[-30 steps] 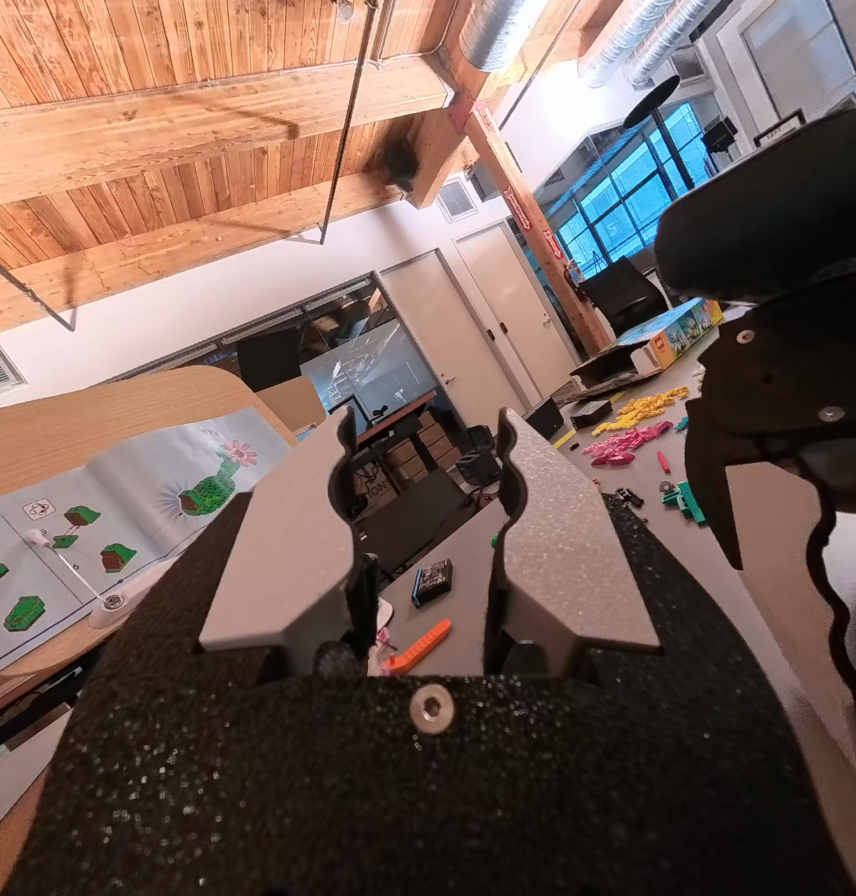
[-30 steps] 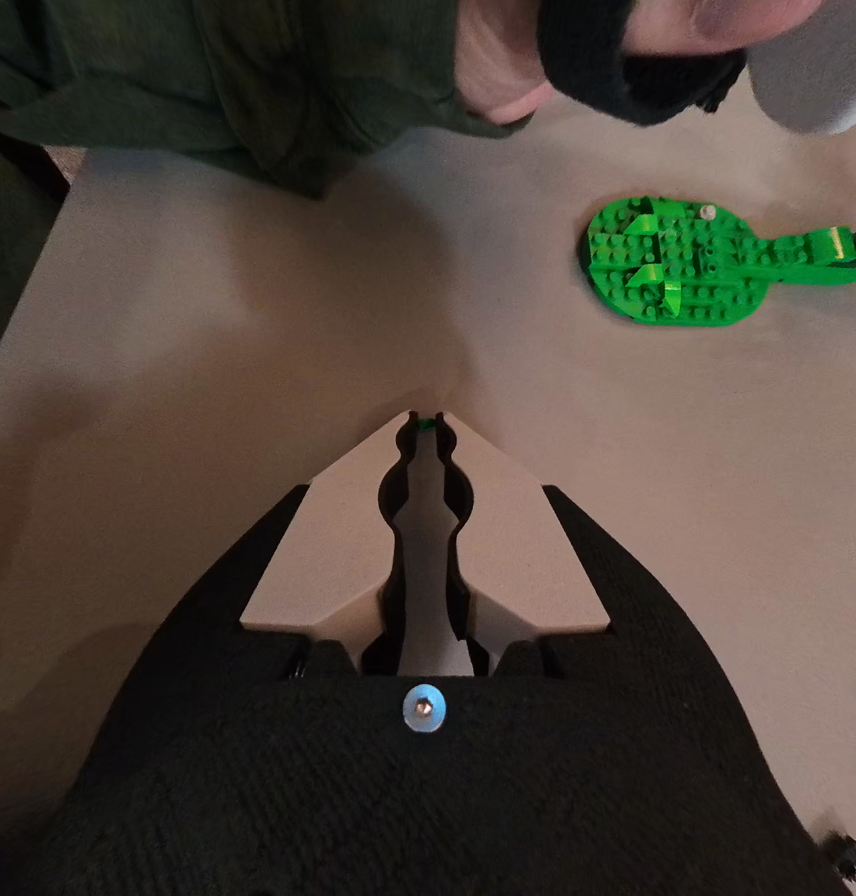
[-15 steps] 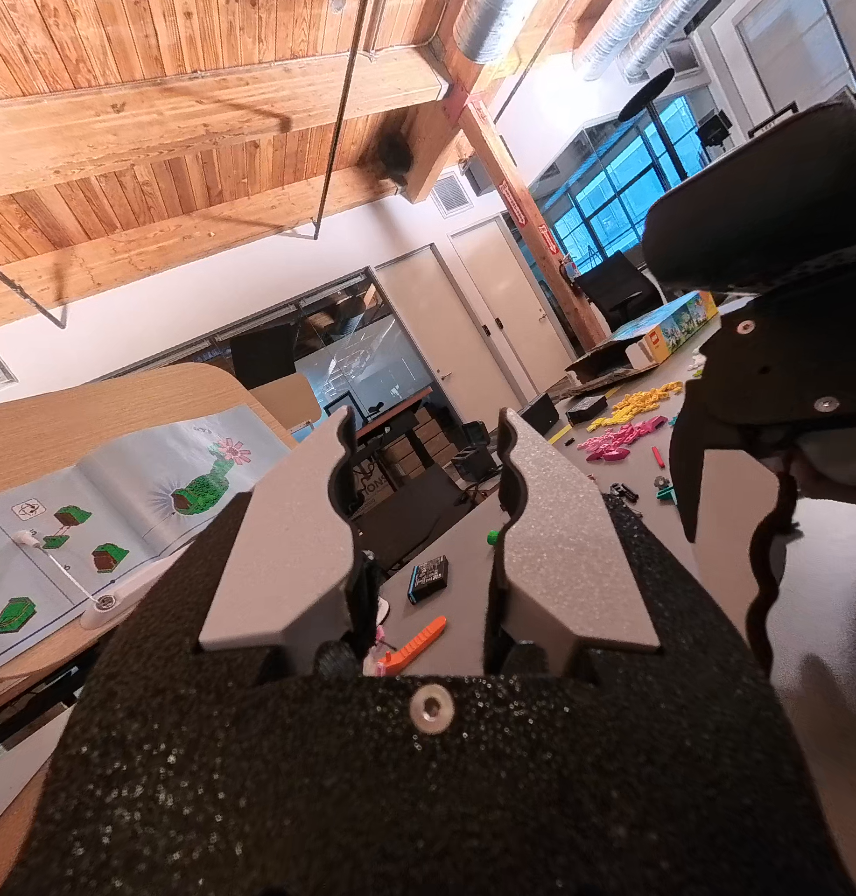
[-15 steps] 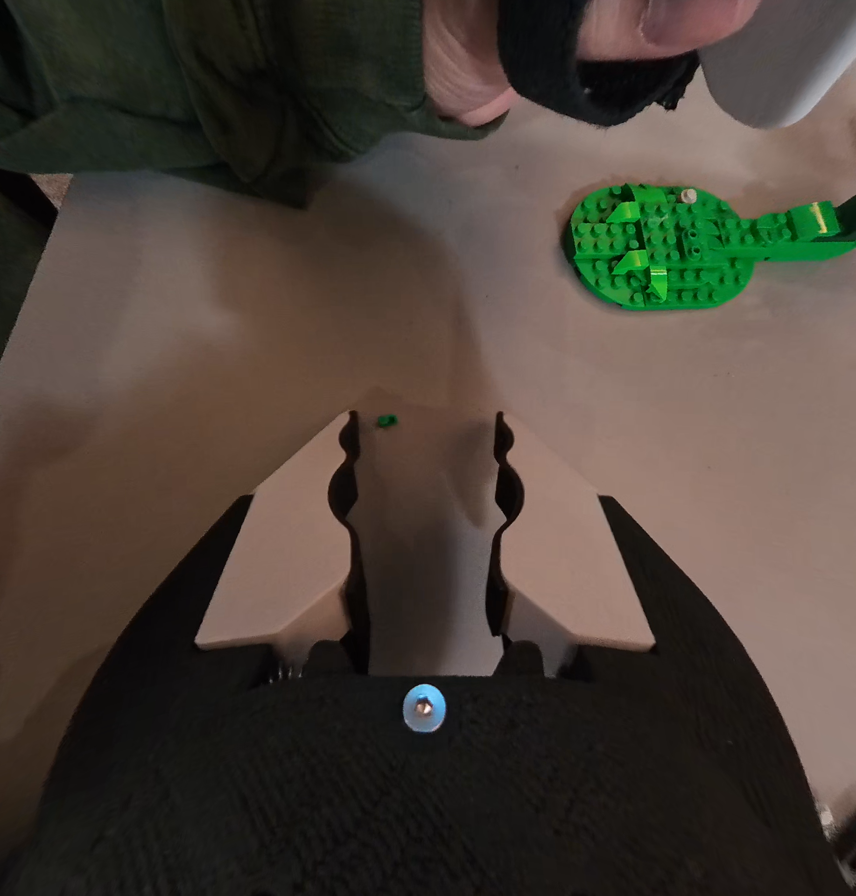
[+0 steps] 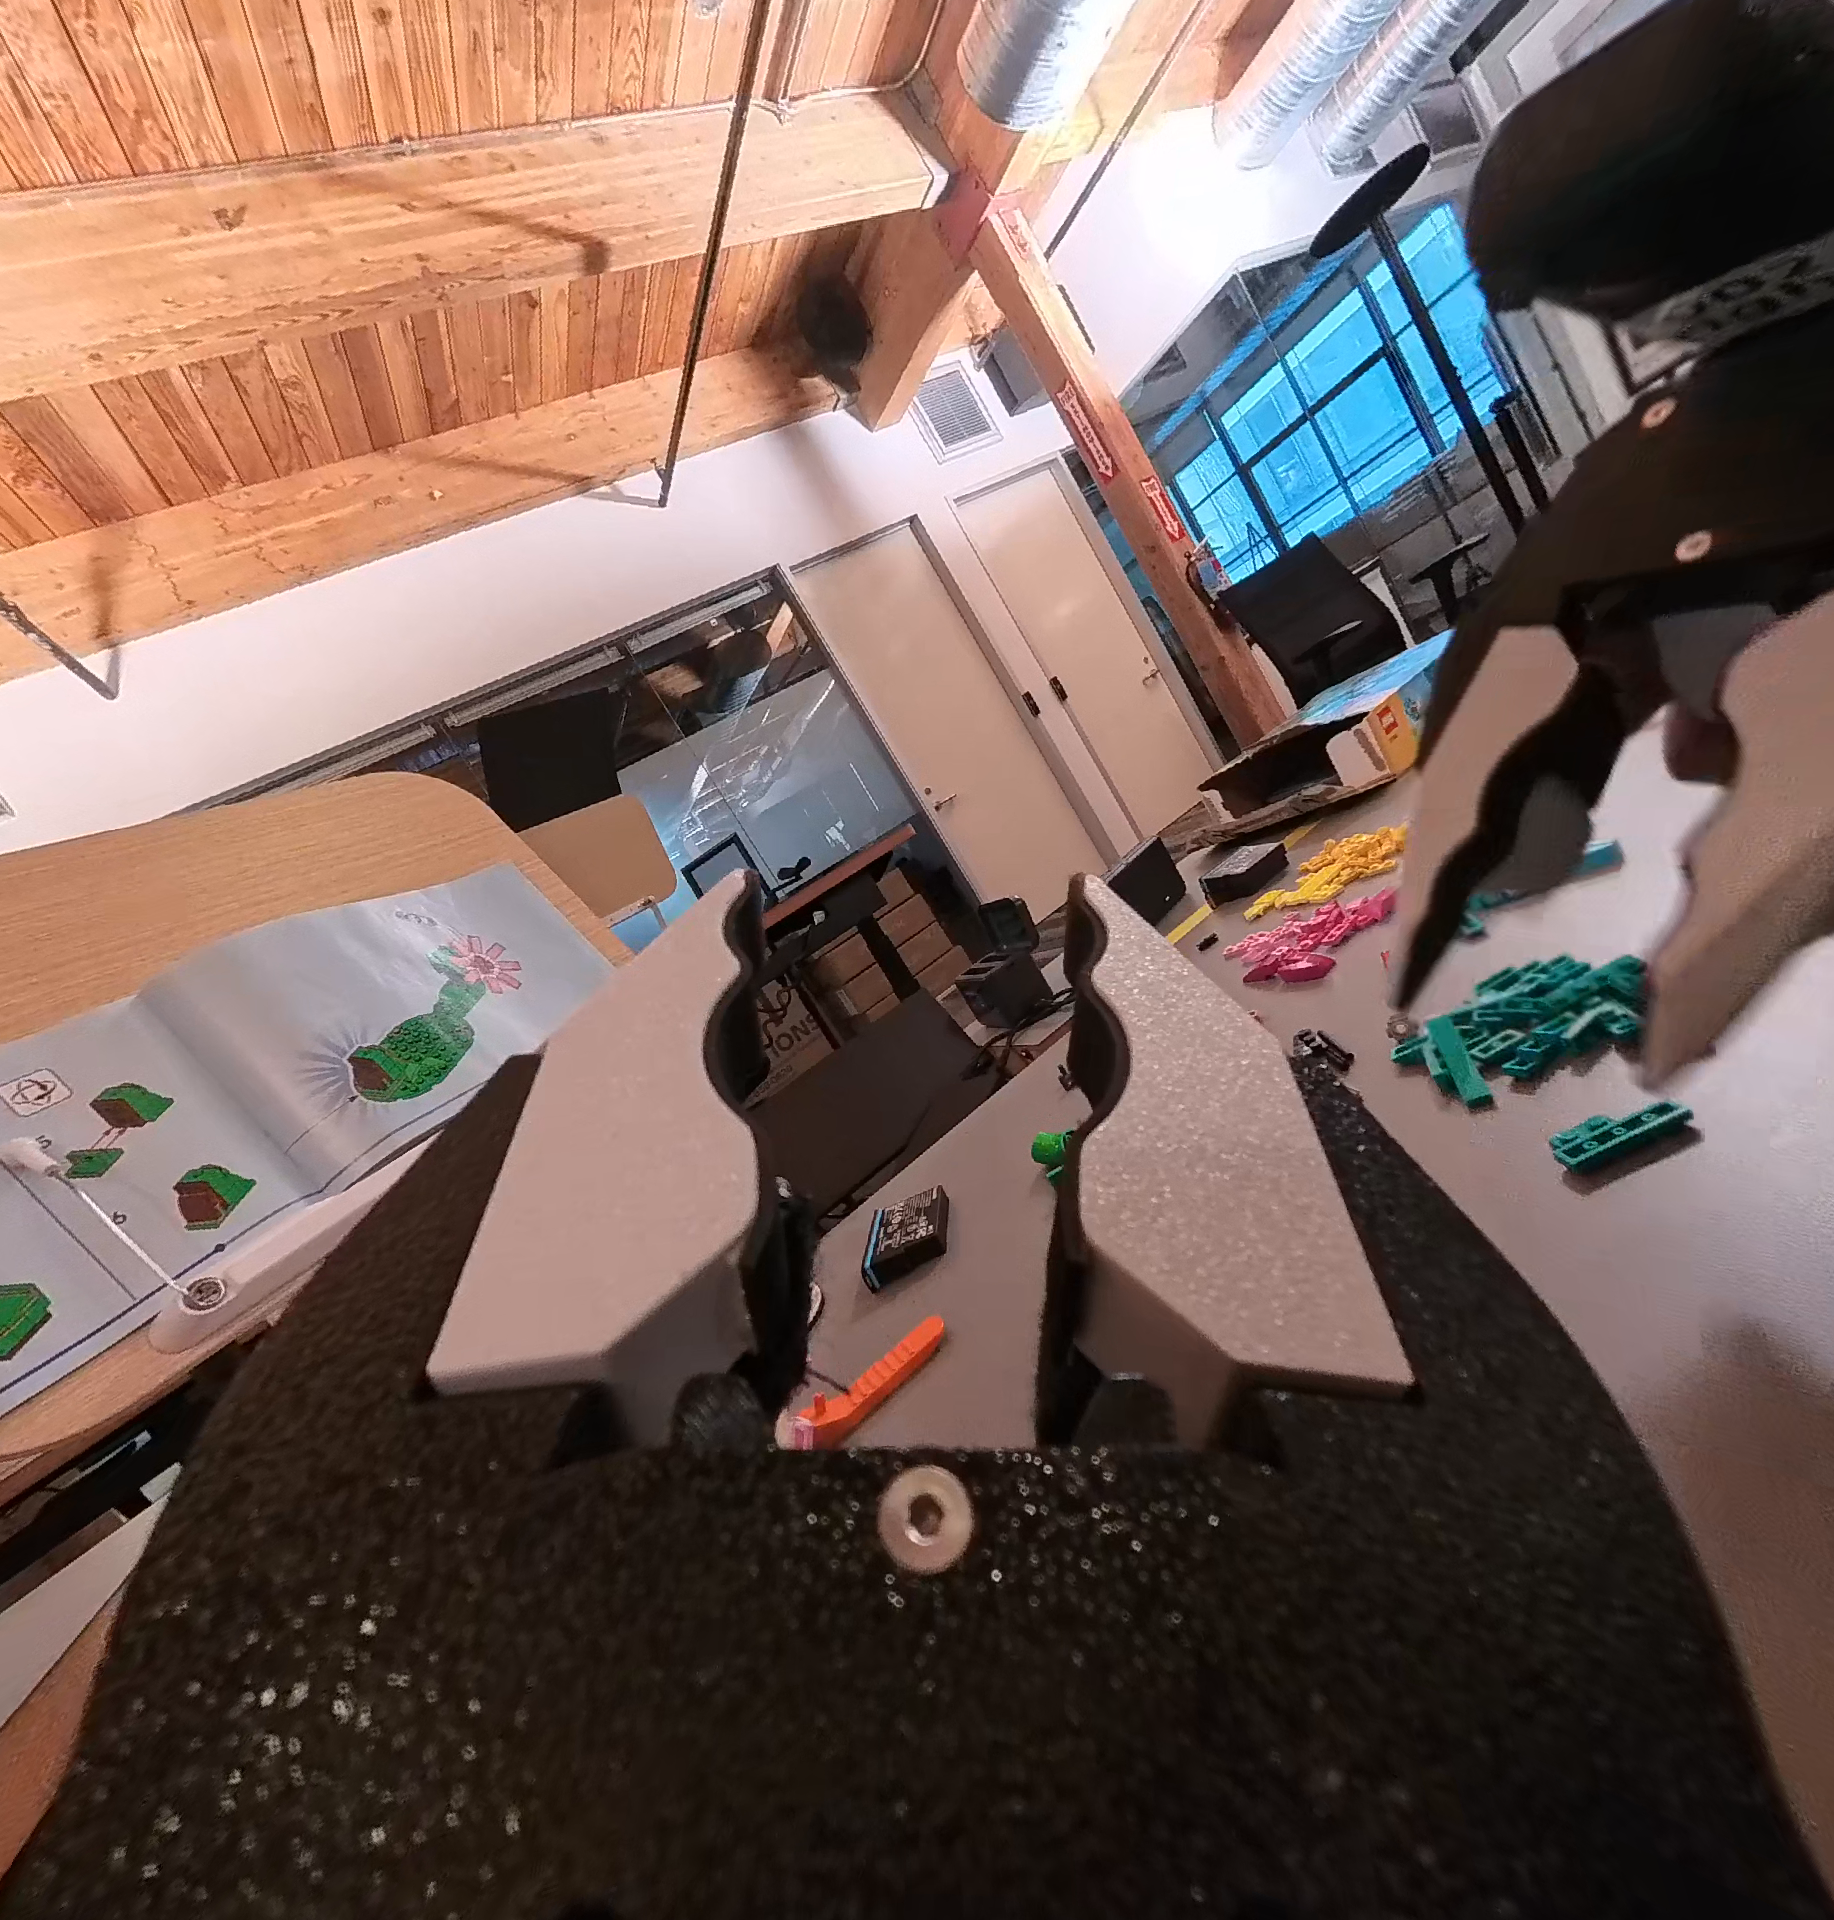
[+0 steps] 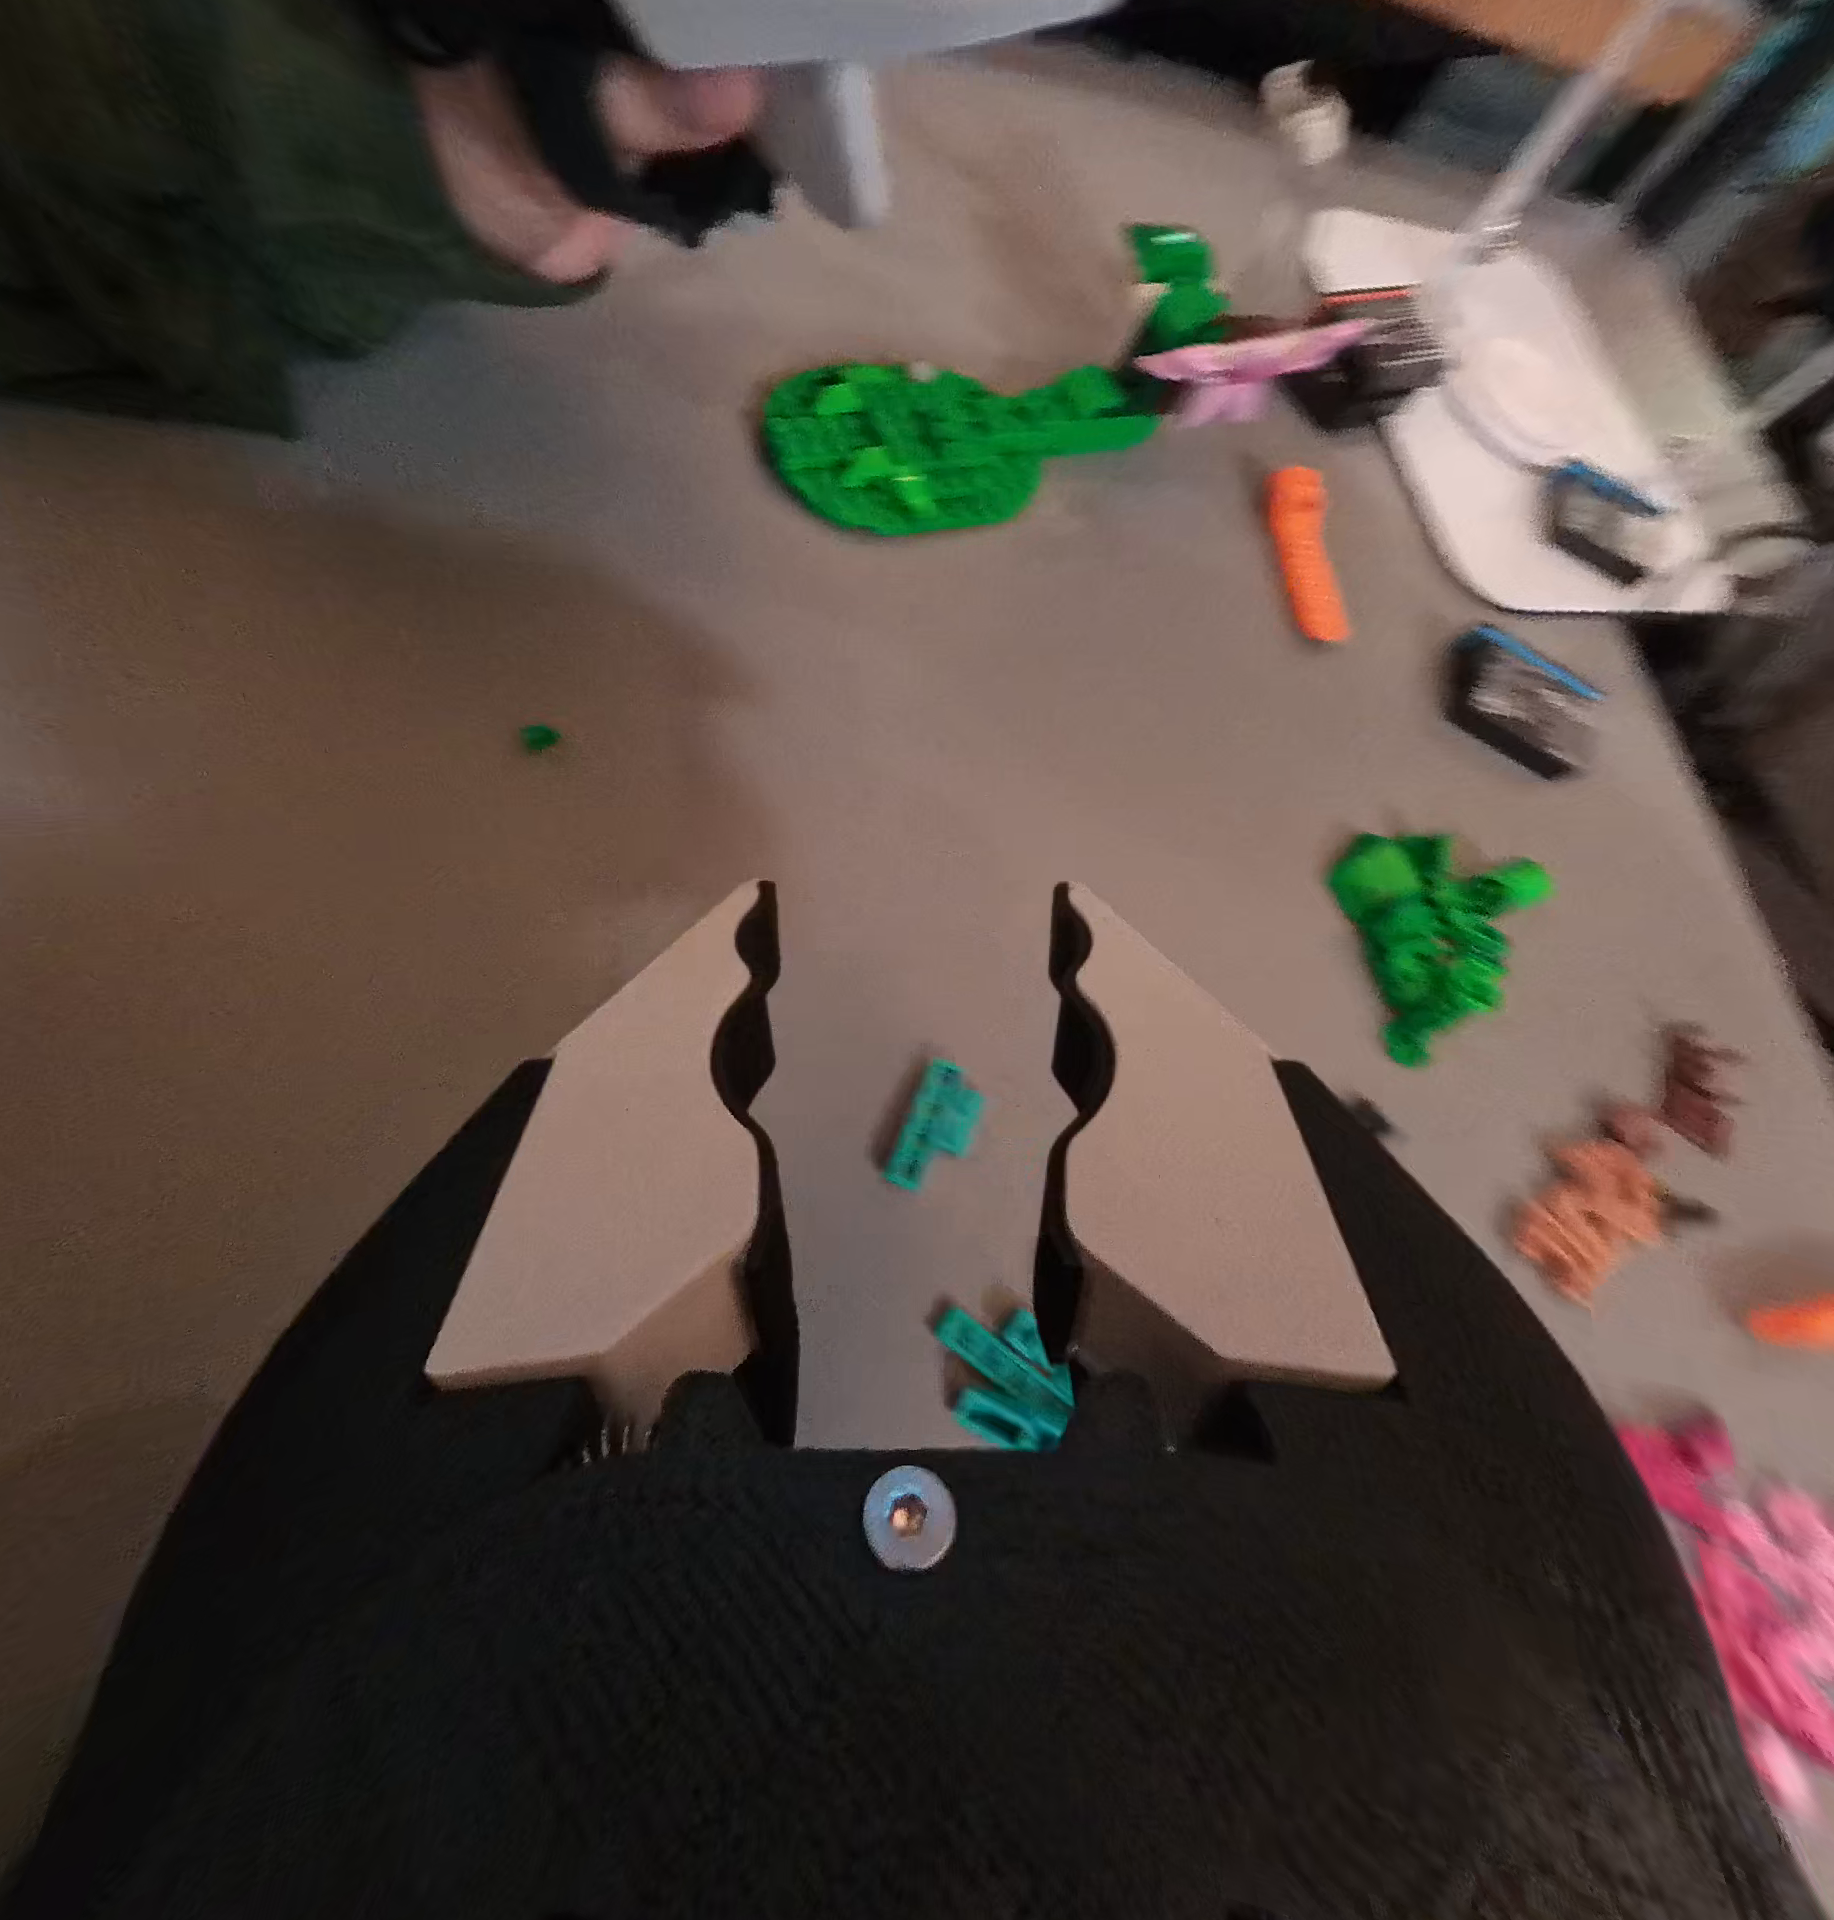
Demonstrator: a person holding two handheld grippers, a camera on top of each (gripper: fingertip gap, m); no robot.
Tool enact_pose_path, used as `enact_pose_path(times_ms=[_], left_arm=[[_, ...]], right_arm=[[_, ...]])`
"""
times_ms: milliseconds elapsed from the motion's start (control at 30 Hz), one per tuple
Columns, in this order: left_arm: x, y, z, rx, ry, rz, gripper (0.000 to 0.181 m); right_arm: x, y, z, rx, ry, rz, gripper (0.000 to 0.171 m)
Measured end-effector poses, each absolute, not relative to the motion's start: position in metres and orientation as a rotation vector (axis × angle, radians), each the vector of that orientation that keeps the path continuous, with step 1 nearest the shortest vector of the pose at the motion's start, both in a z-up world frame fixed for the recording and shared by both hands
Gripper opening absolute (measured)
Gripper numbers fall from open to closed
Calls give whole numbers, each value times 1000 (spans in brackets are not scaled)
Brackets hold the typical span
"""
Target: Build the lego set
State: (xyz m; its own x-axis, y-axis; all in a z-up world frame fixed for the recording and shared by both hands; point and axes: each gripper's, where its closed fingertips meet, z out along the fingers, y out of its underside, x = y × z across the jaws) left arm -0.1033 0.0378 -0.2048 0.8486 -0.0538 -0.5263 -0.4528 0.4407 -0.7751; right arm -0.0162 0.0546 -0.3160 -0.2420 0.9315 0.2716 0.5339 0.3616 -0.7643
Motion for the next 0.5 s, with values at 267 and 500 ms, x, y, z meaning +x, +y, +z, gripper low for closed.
enact_pose_path(times_ms=[267,500], left_arm=[[-104,39,-206,-1103,523,262,54],[-103,39,-207,-1105,530,266,54]], right_arm=[[25,151,-268,-1386,-1357,498,45],[27,167,-288,-1527,-1351,510,37]])
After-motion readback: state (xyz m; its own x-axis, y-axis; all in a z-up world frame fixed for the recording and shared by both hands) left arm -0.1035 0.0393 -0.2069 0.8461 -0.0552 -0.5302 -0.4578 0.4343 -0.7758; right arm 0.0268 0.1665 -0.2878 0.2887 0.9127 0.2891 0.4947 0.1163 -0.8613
